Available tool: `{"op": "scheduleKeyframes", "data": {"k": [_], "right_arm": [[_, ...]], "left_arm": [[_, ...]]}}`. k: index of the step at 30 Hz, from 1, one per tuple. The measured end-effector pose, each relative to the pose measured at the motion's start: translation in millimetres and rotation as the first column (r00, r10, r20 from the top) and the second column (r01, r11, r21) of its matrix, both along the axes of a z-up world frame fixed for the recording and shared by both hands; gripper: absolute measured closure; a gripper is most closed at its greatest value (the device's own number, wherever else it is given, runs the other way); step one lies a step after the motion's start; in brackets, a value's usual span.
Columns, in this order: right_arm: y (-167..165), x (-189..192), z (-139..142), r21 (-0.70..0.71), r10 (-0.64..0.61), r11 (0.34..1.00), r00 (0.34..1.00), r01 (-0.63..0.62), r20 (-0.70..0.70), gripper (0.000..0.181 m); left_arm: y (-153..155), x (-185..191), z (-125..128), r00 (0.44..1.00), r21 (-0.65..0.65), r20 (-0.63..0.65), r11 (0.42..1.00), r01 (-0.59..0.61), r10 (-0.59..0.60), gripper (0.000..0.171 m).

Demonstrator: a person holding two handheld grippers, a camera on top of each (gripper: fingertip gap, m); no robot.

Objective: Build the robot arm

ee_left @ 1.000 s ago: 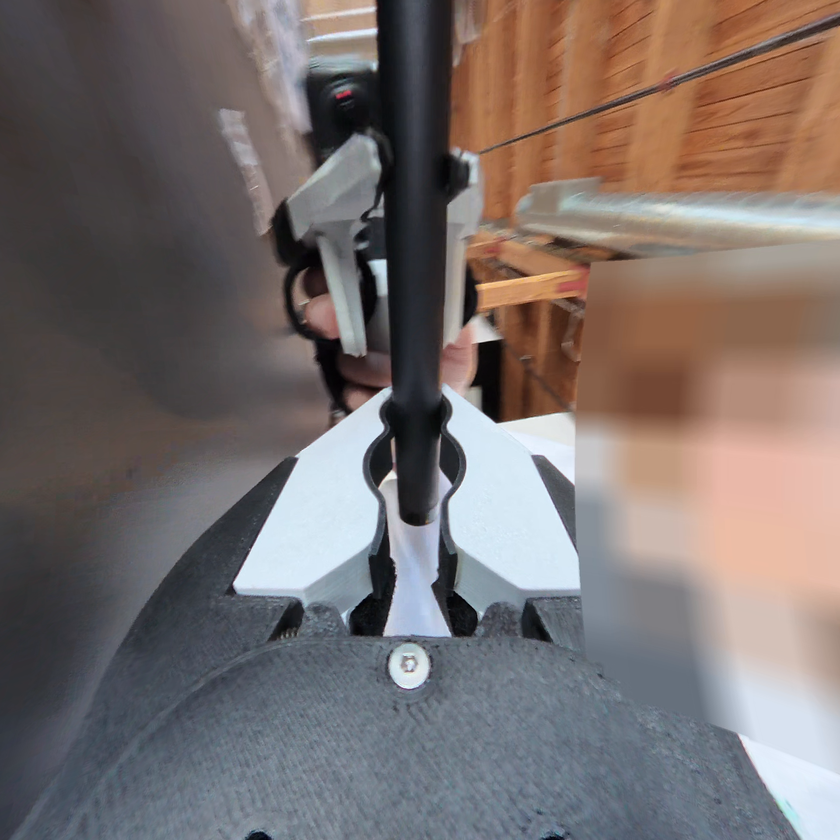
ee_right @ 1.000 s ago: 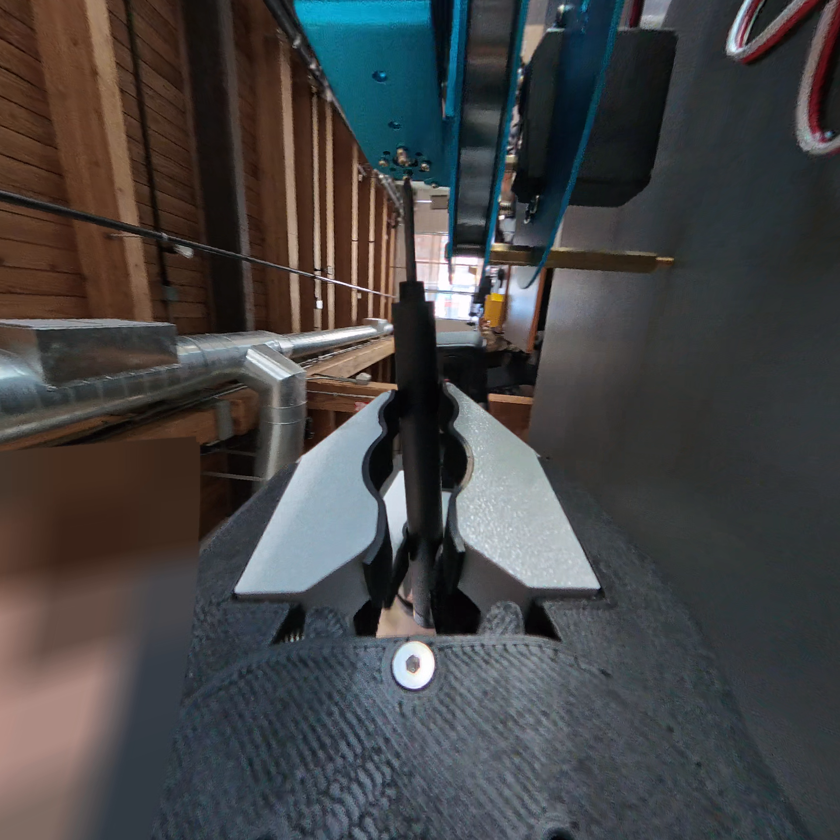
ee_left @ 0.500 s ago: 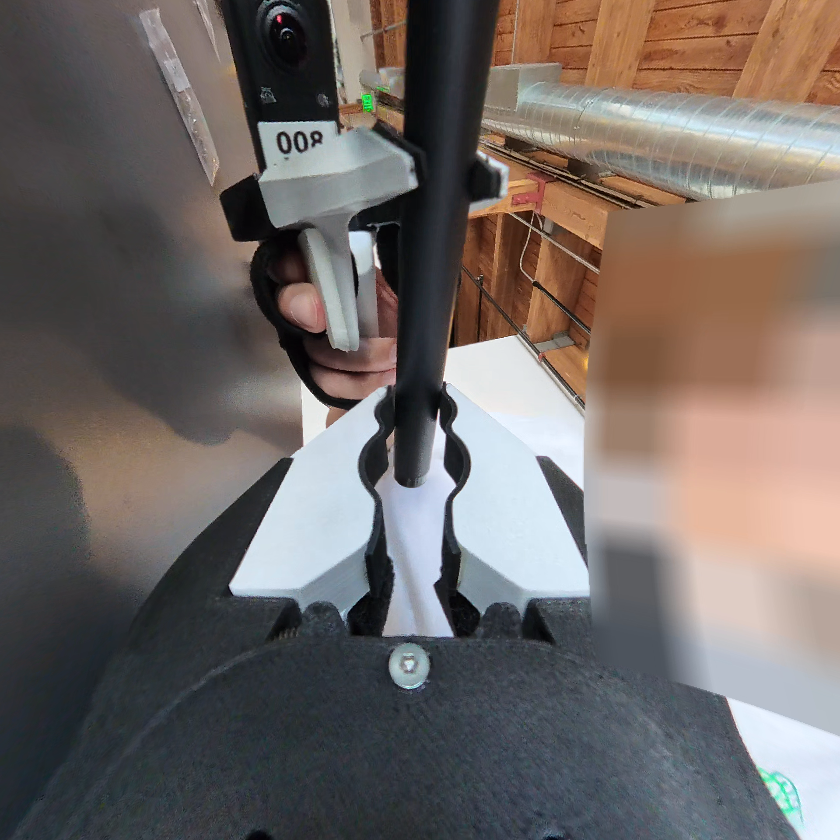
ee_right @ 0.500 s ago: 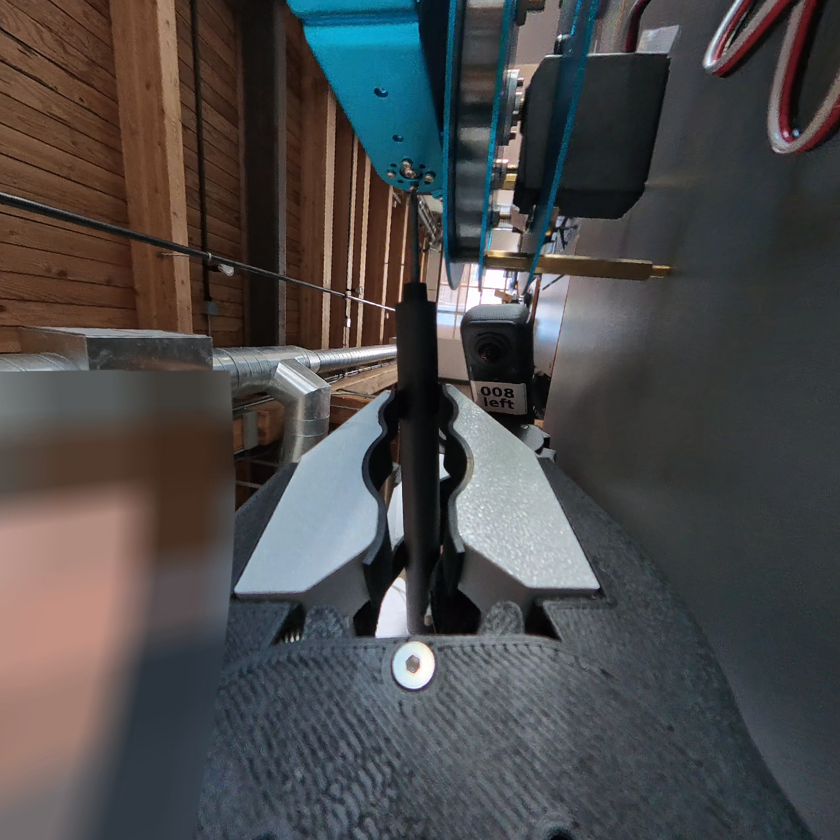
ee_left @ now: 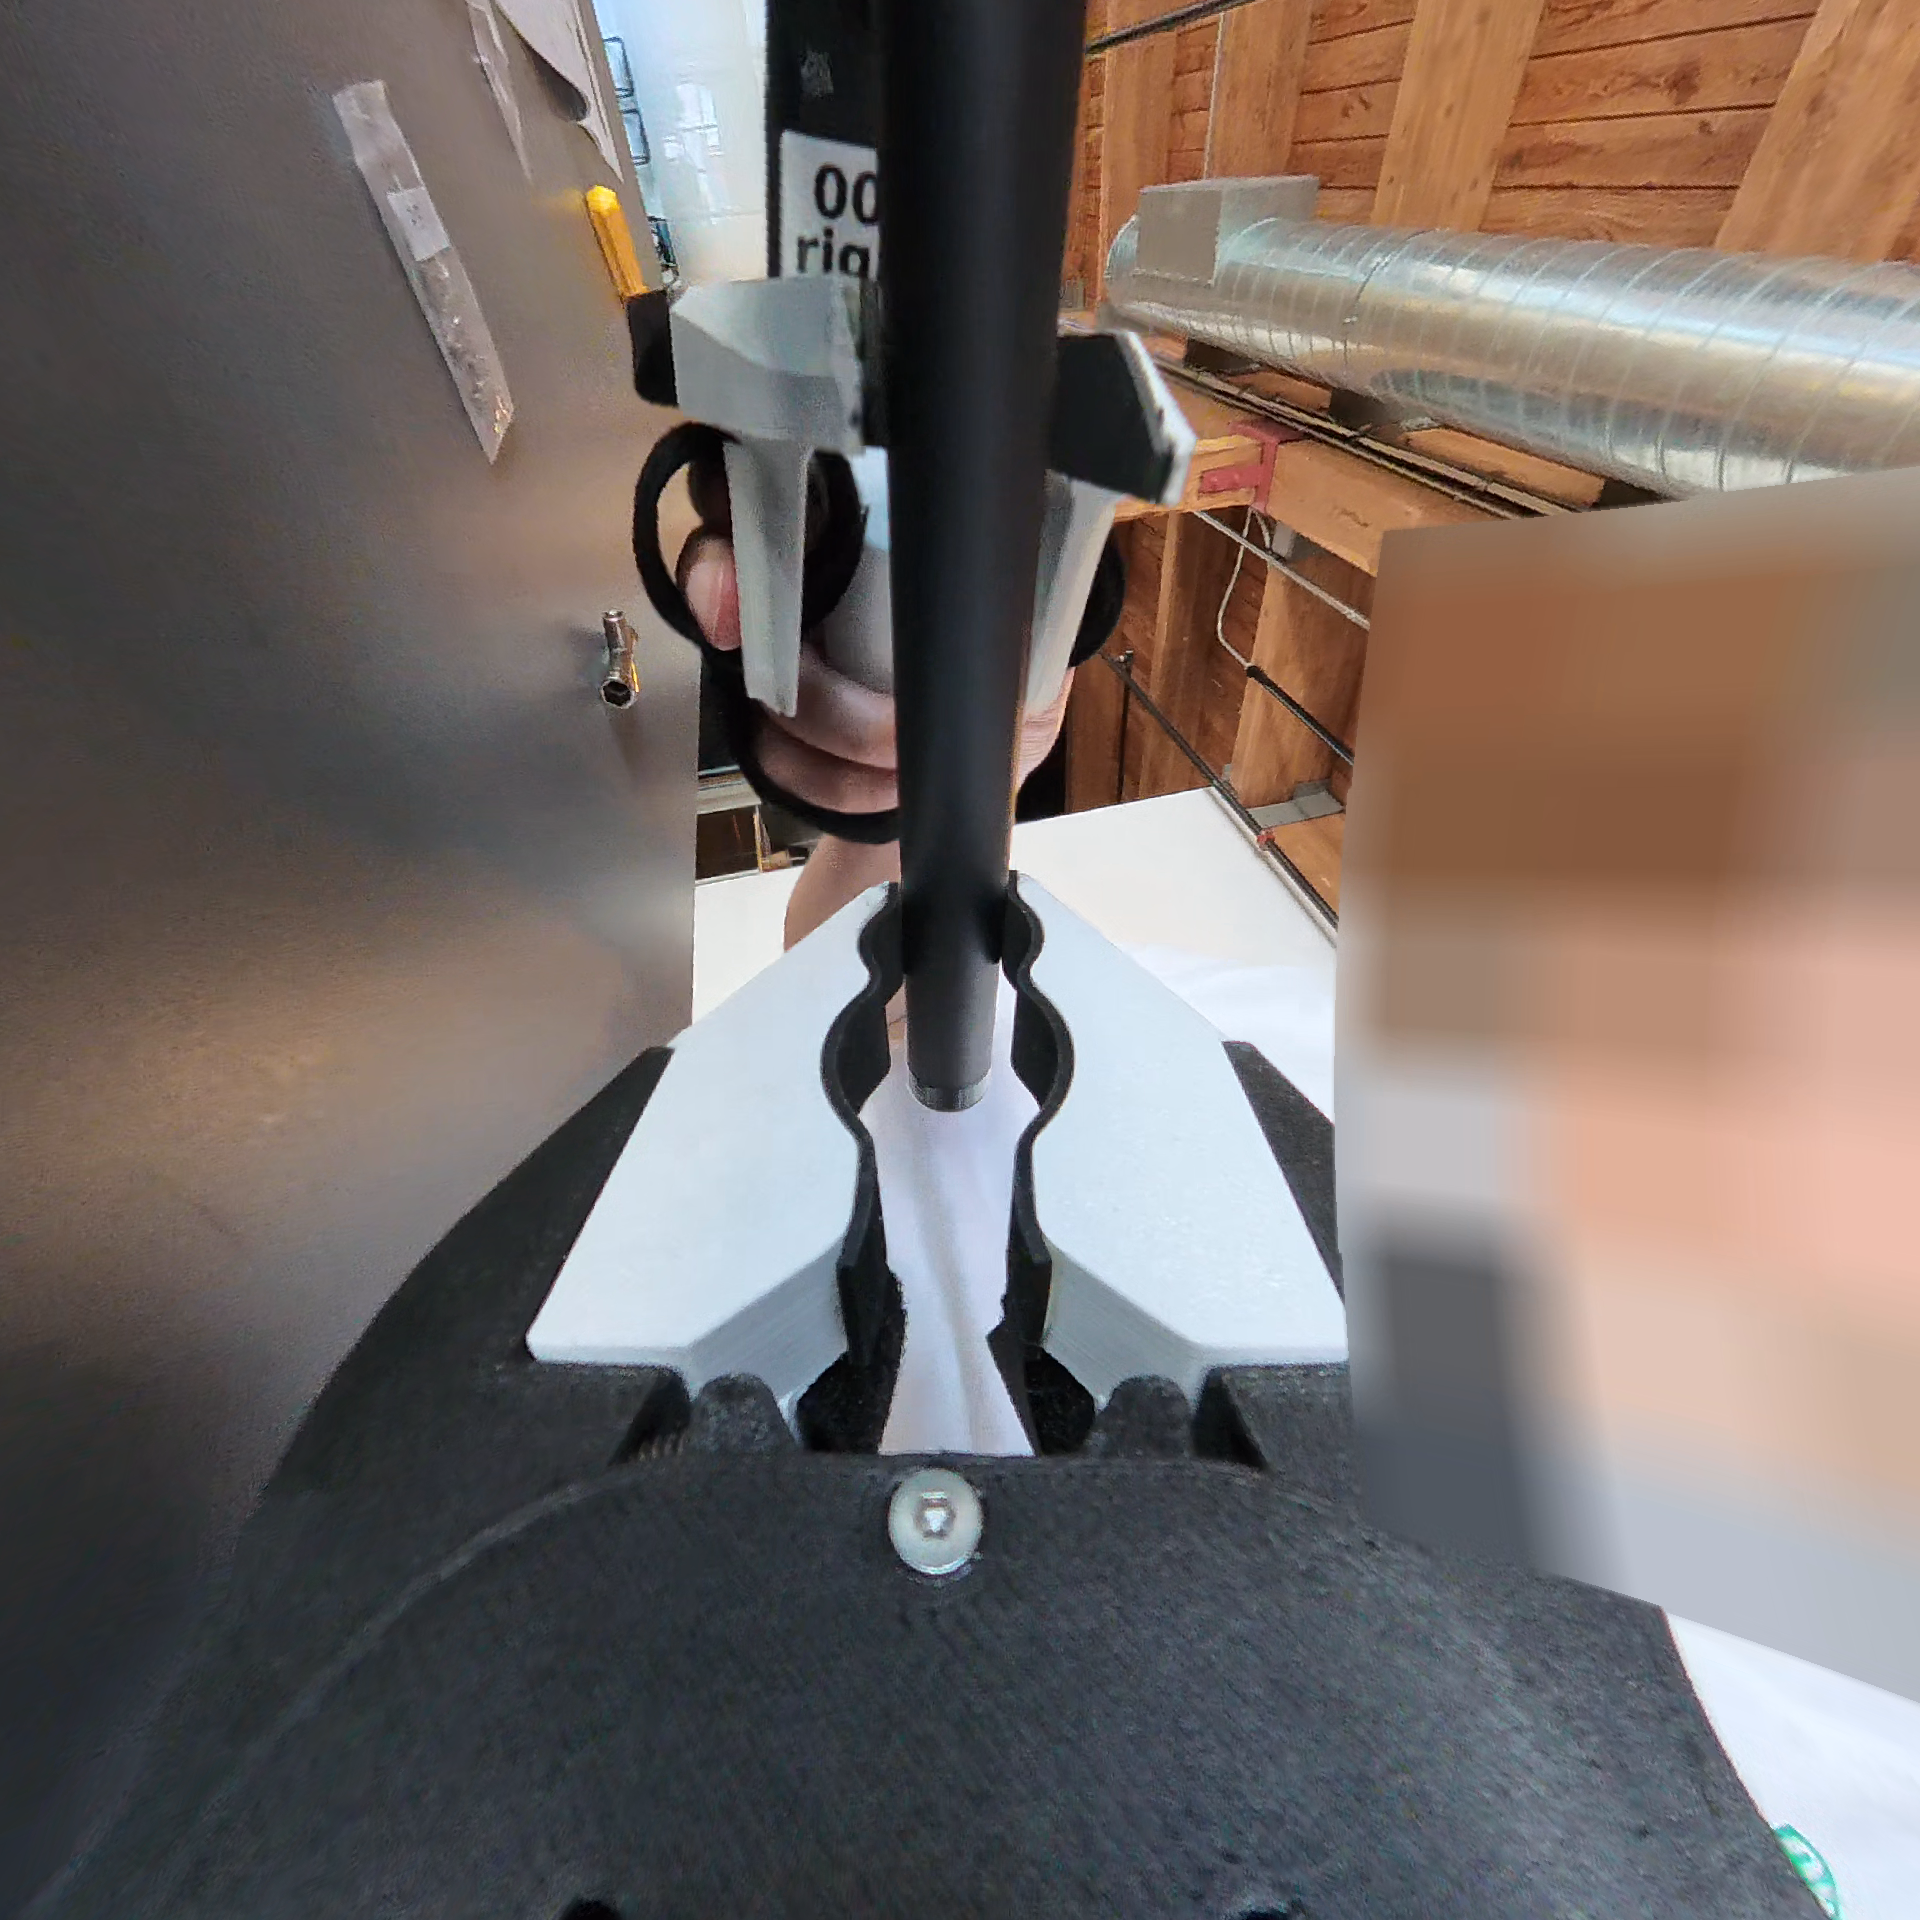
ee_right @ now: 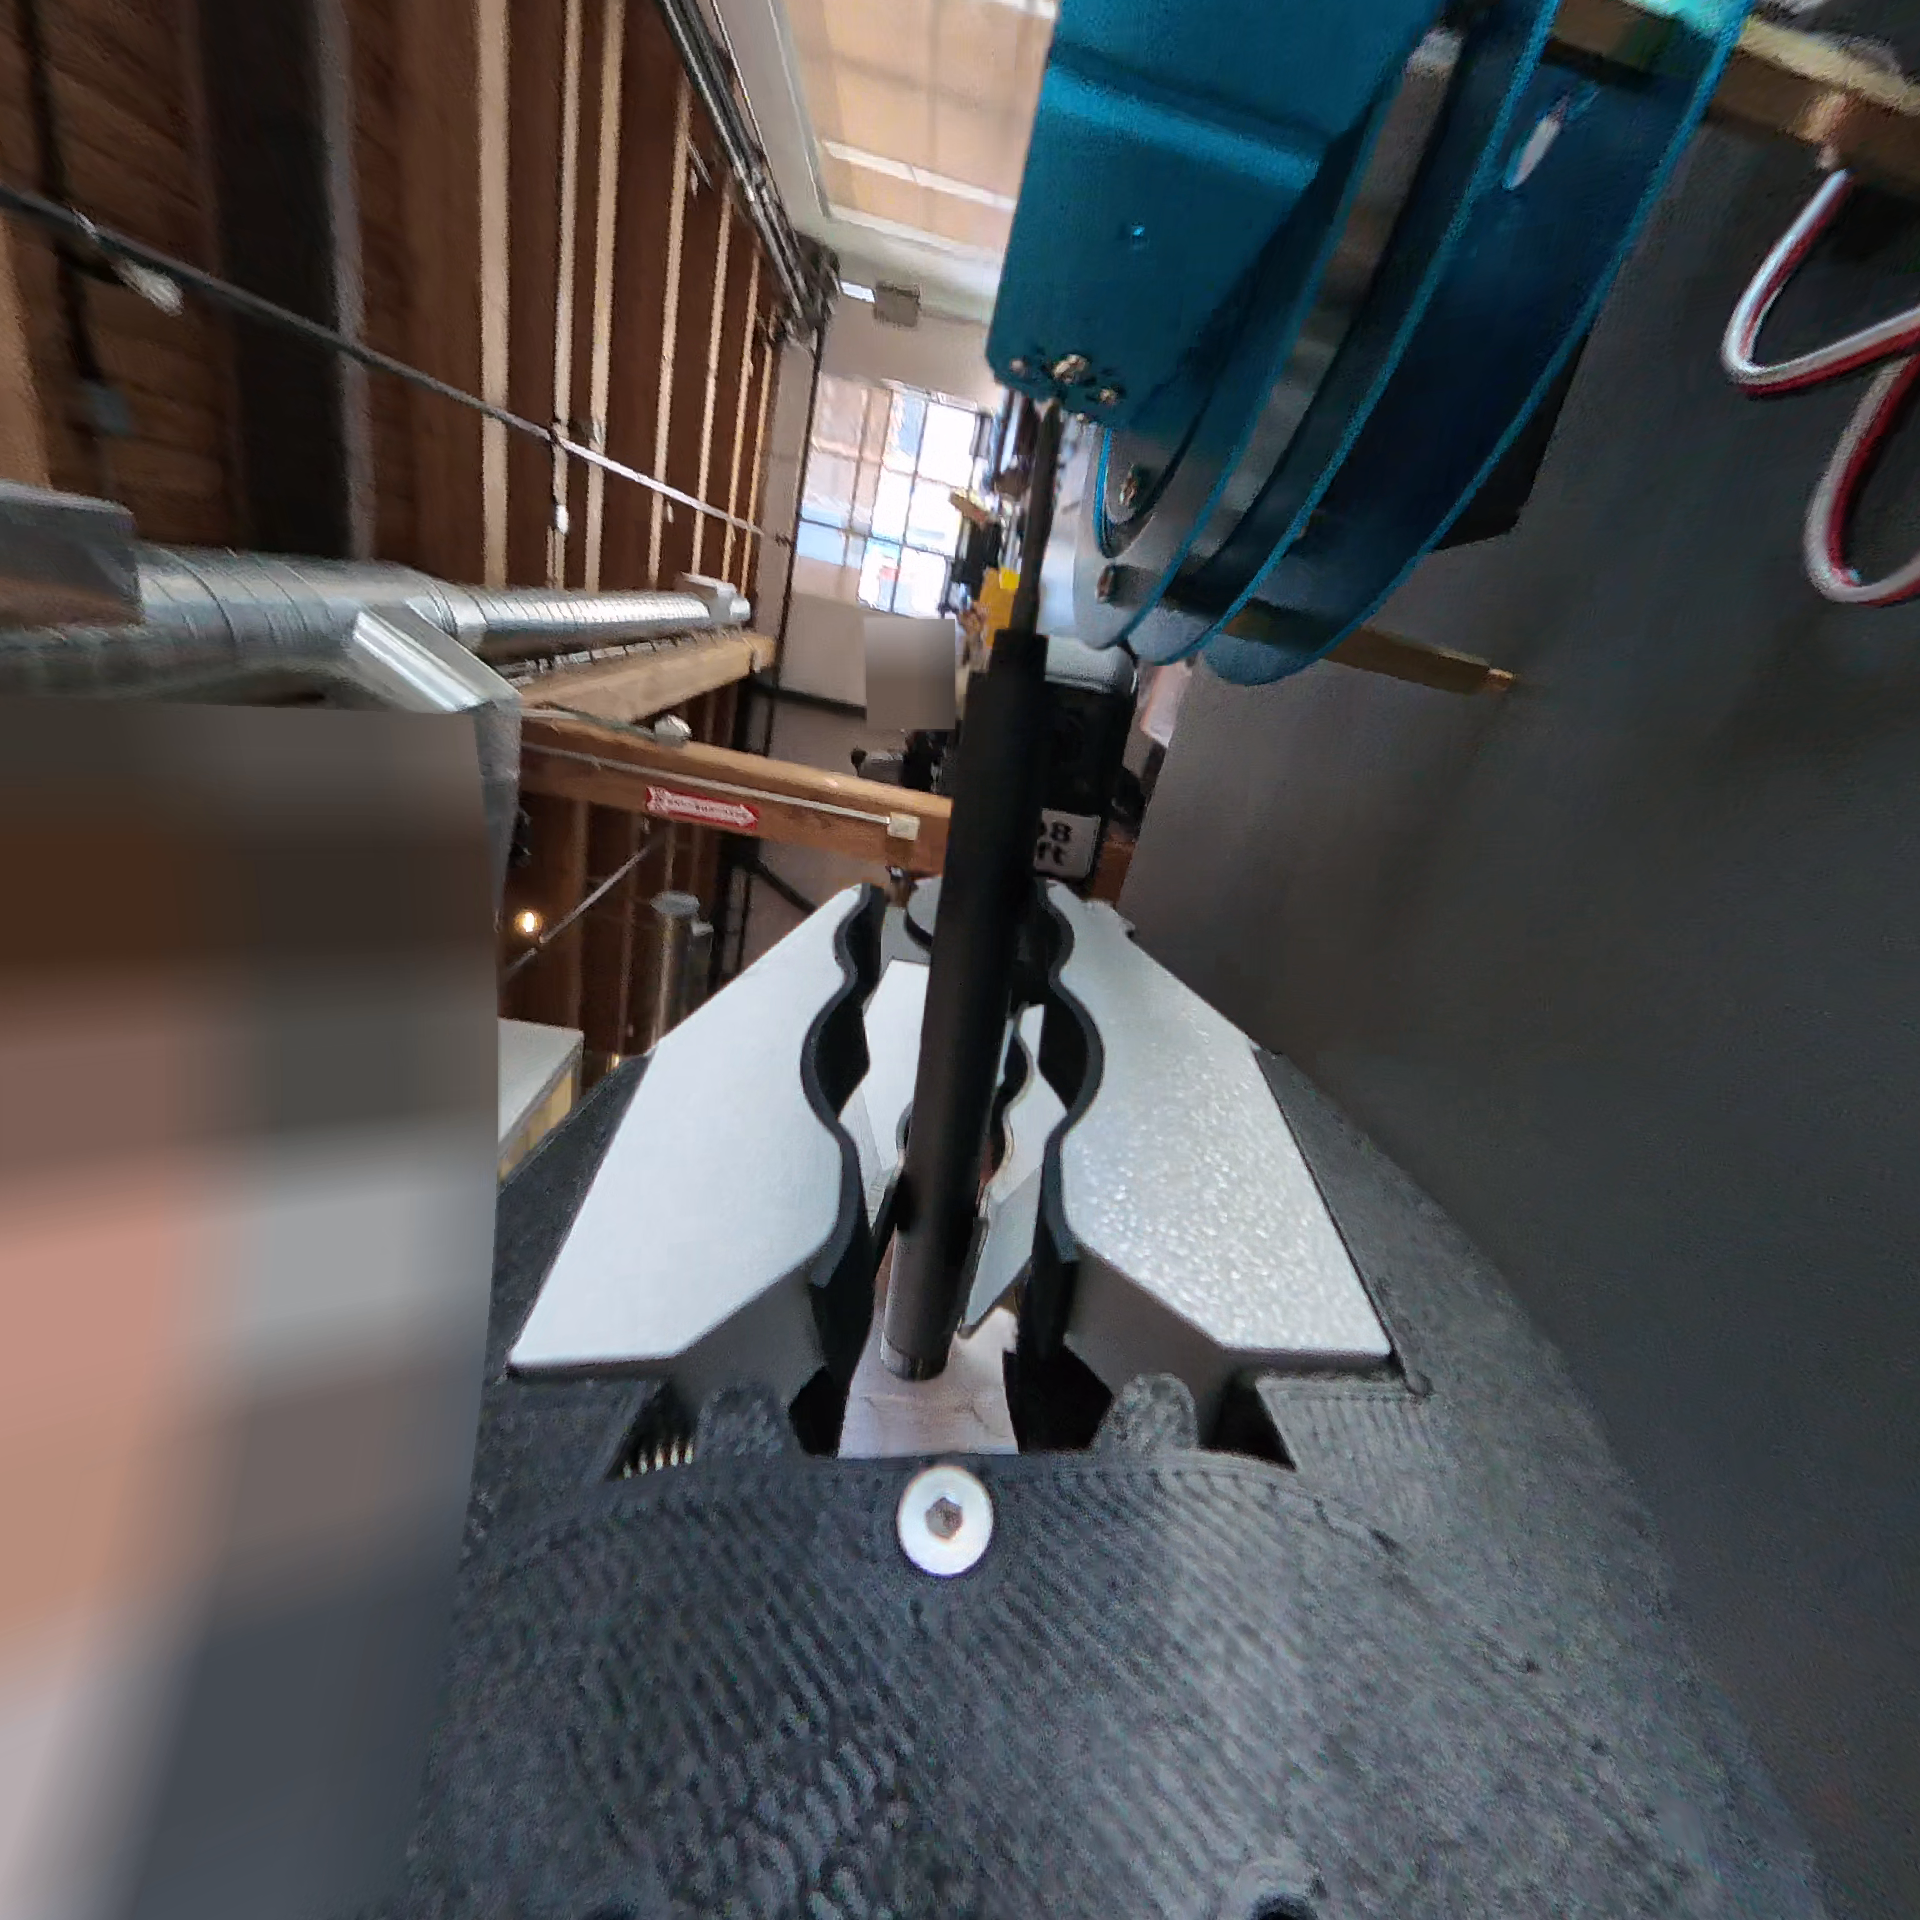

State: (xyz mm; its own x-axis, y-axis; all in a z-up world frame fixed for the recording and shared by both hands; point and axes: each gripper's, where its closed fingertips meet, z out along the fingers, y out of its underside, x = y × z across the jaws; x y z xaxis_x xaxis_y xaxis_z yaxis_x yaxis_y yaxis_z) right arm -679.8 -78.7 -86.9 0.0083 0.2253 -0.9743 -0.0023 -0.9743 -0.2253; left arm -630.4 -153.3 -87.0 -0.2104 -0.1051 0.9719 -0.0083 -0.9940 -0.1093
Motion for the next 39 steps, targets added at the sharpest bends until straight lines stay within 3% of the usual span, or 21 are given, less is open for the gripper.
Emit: {"op": "scheduleKeyframes", "data": {"k": [16,30,39], "right_arm": [[10.6,-2.0,1.2,-0.079,0.026,0.996,0.994,-0.034,-0.102,0.155],[11.3,-4.5,-3.0,-0.003,0.075,0.997,0.997,-0.075,-0.001,0.162],[11.0,-5.7,-3.5,-0.020,0.081,0.996,0.996,-0.081,-0.041,0.165]], "left_arm": [[13.7,-3.3,-1.9,0.997,-0.019,-0.074,0.999,-0.039,0.038,0.156],[14.3,-2.4,0.2,0.996,-0.024,-0.074,0.999,-0.043,0.041,0.156],[14.3,-3.8,0.3,0.996,-0.026,-0.072,0.998,-0.049,0.047,0.155]]}}
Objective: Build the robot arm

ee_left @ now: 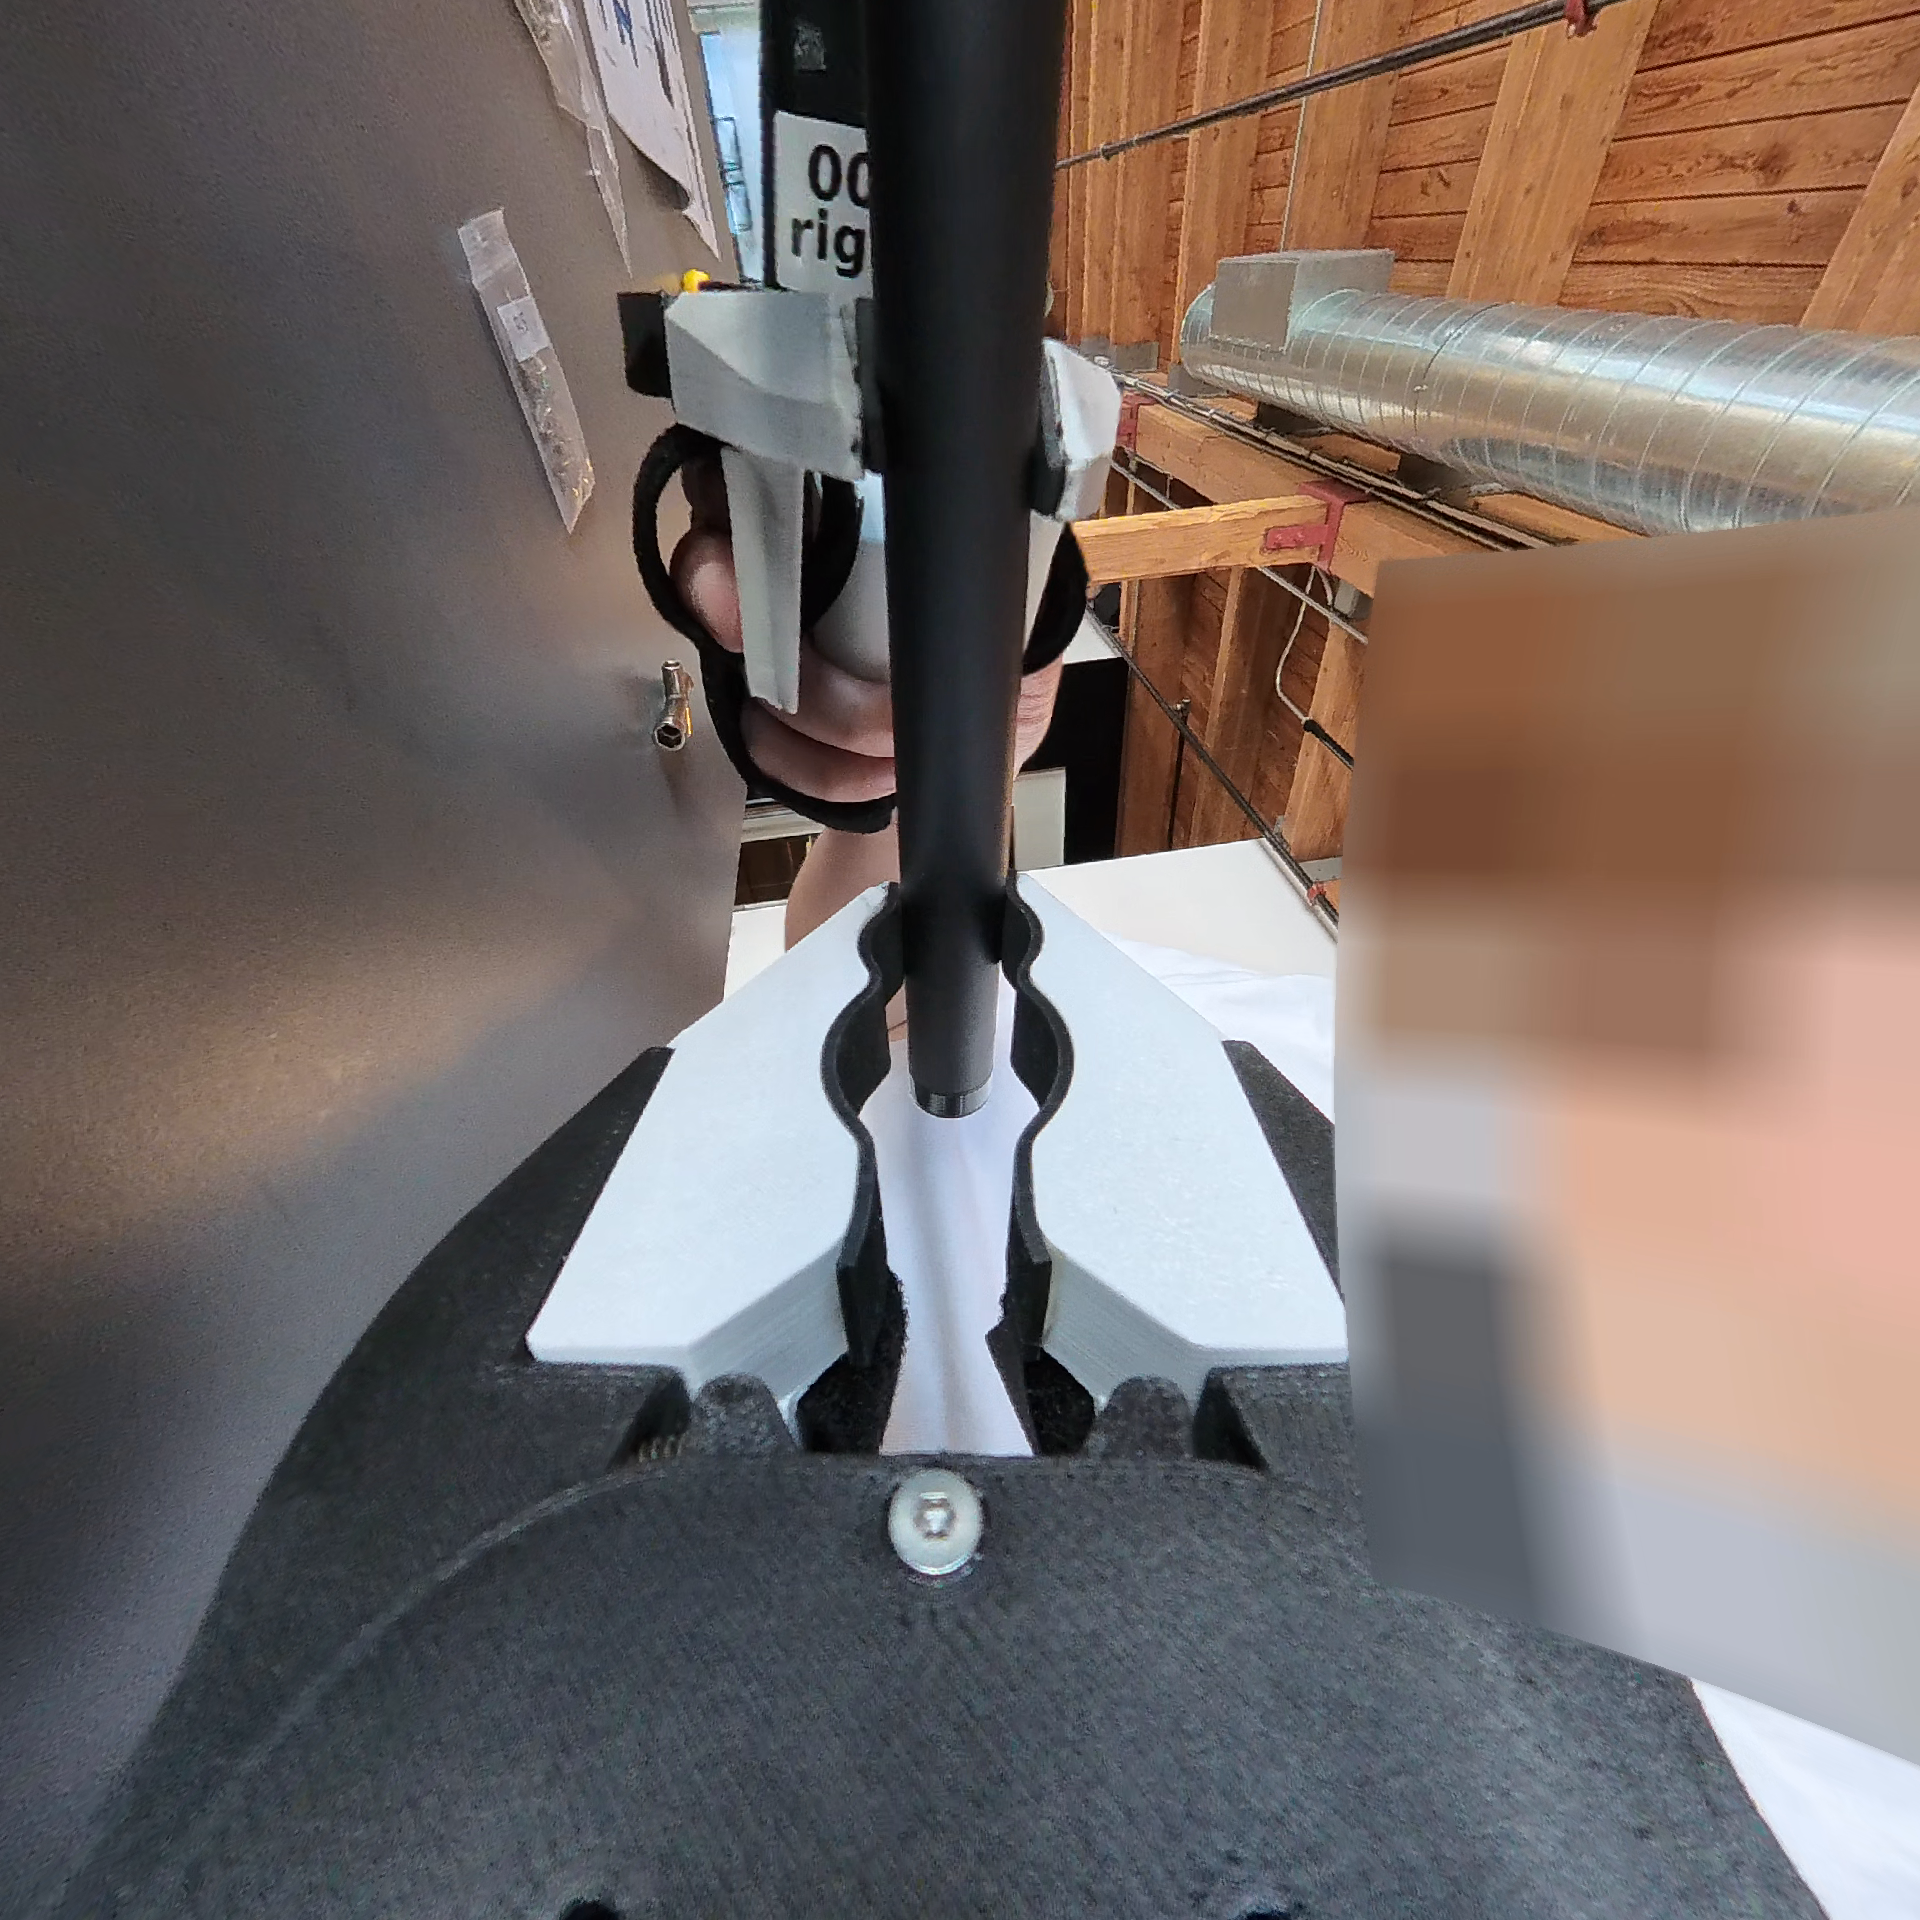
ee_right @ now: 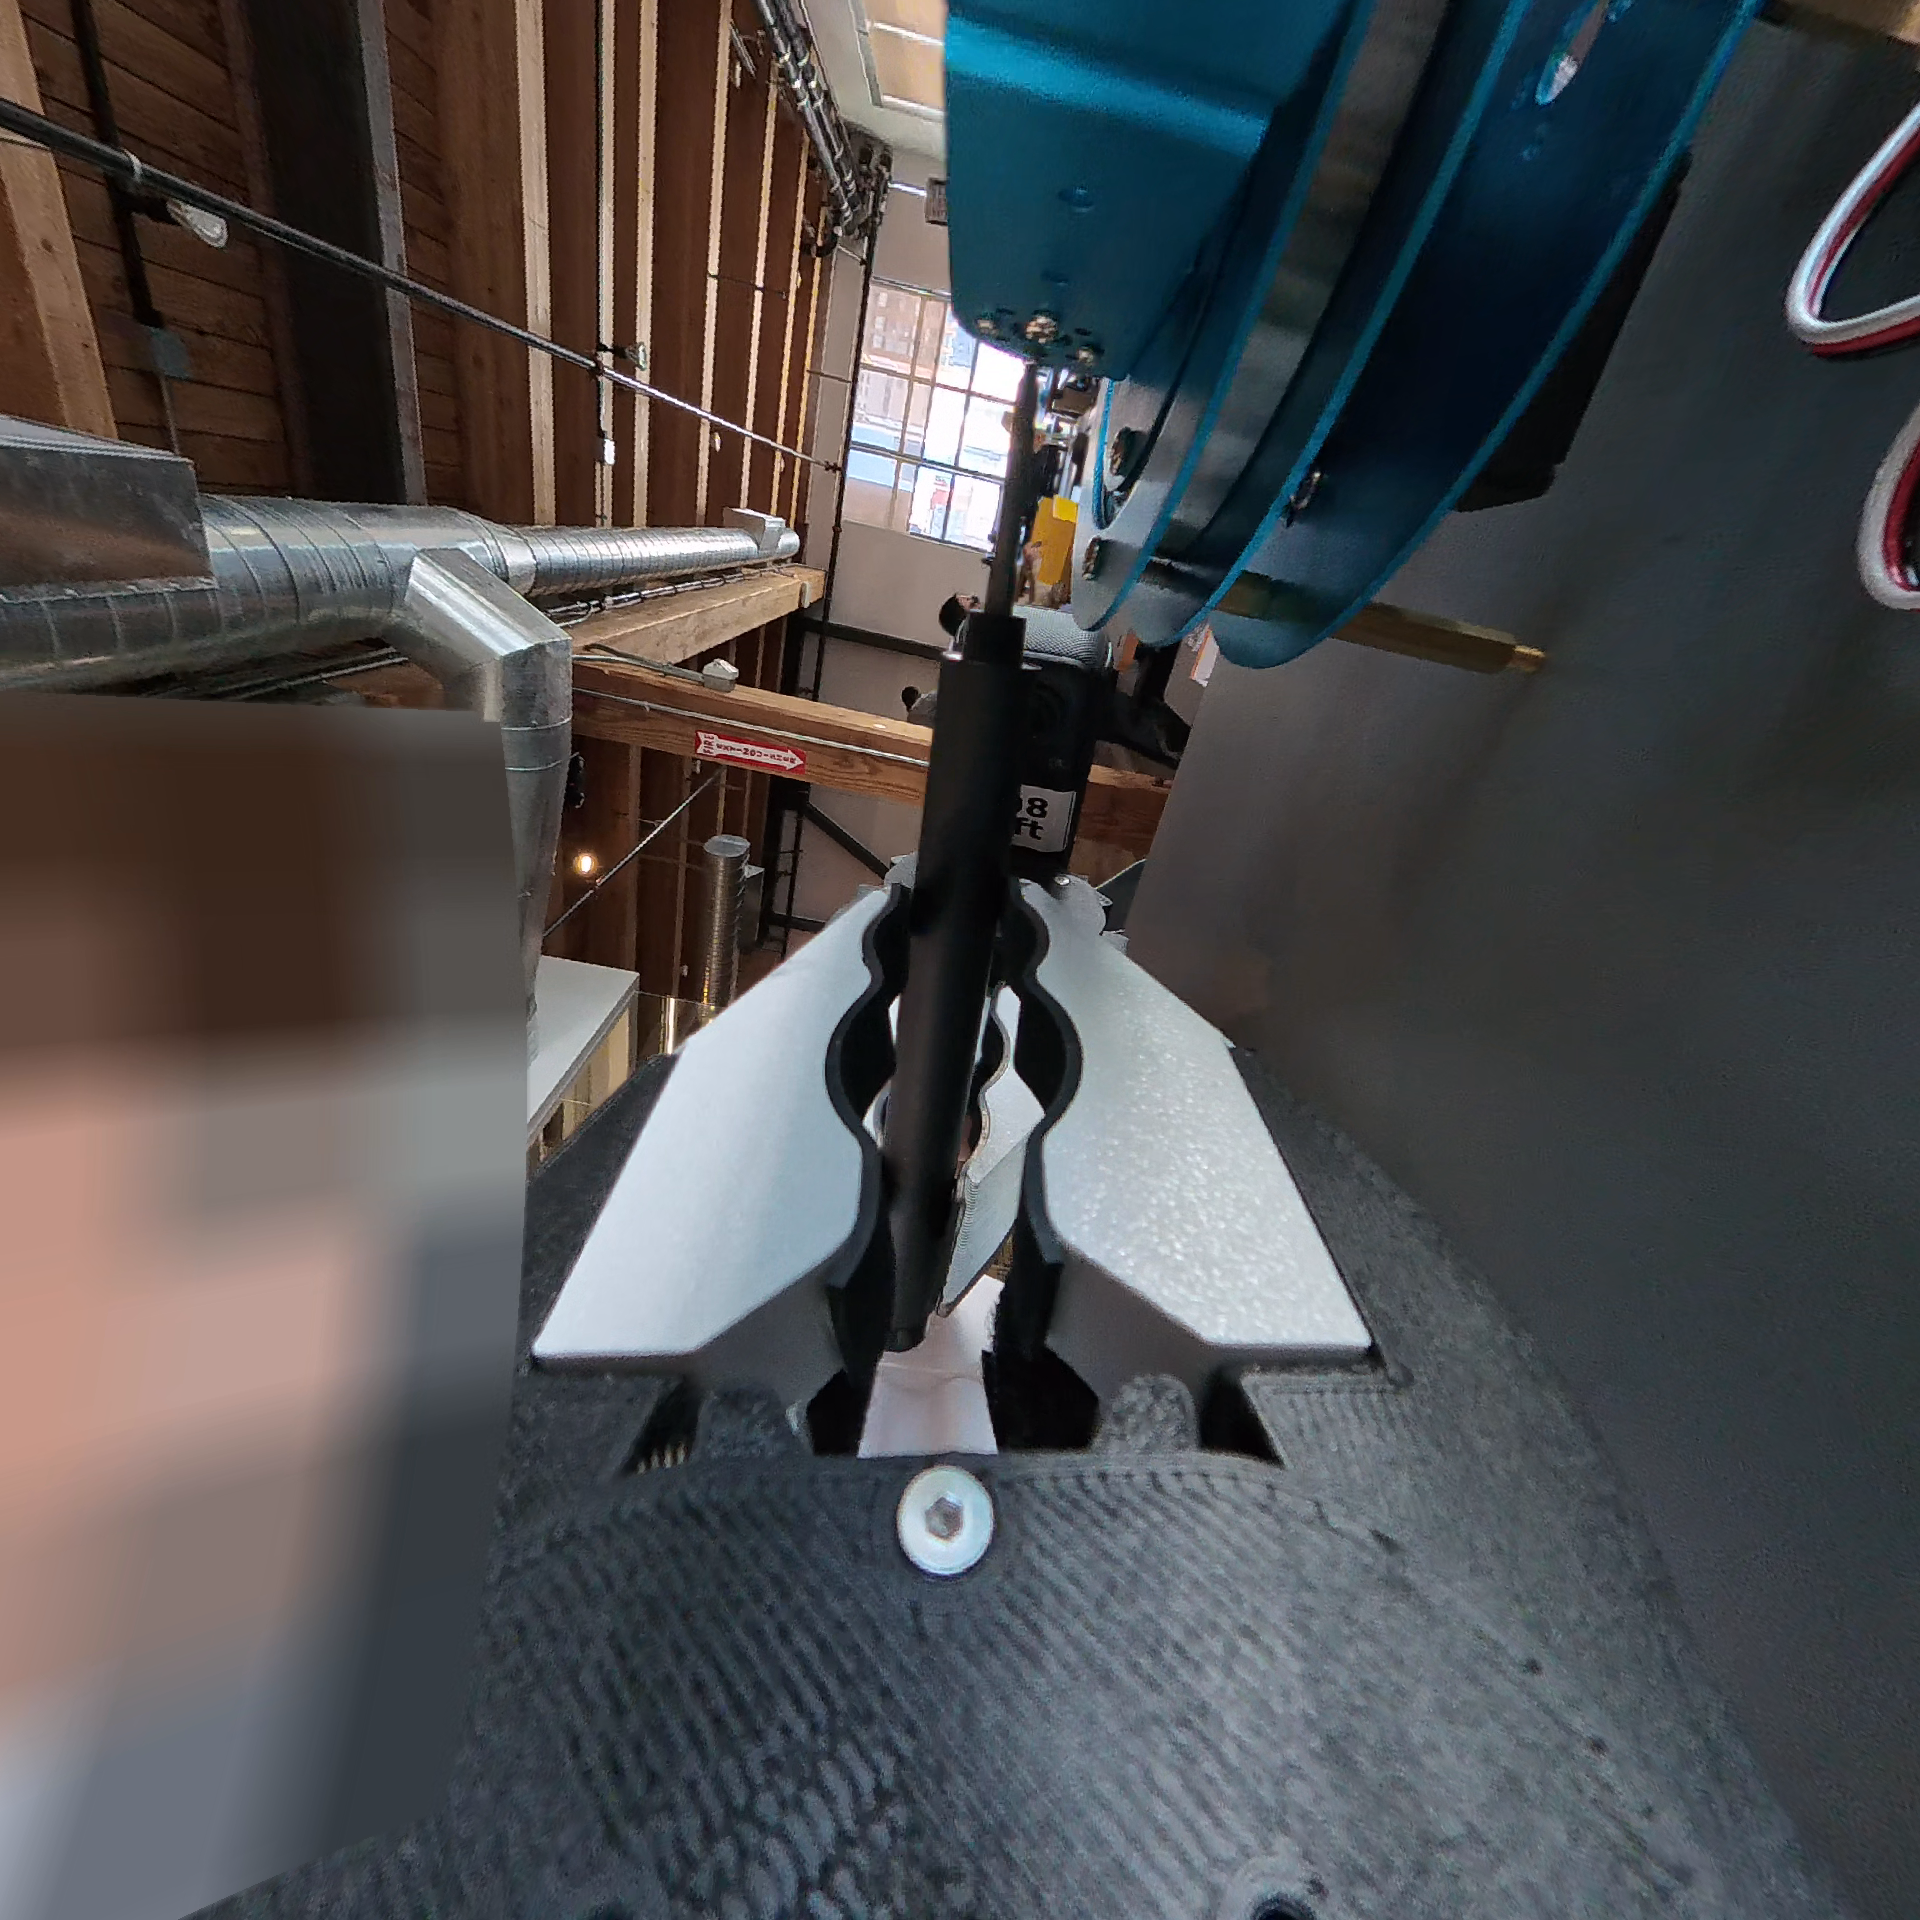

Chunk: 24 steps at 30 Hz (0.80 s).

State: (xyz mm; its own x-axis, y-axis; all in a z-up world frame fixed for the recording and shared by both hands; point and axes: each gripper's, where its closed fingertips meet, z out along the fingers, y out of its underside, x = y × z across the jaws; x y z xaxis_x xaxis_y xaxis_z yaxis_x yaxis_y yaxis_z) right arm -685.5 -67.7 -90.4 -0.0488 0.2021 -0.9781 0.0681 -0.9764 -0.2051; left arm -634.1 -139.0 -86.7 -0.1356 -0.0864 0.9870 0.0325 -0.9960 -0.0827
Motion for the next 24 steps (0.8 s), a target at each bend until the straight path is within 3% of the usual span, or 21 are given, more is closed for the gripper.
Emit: {"op": "scheduleKeyframes", "data": {"k": [24], "right_arm": [[6.5,0.2,-0.2,0.043,-0.040,0.998,0.999,0.040,-0.014,0.164]], "left_arm": [[6.1,-0.2,1.3,1.000,-0.006,0.016,1.000,-0.027,0.027,0.156]]}}
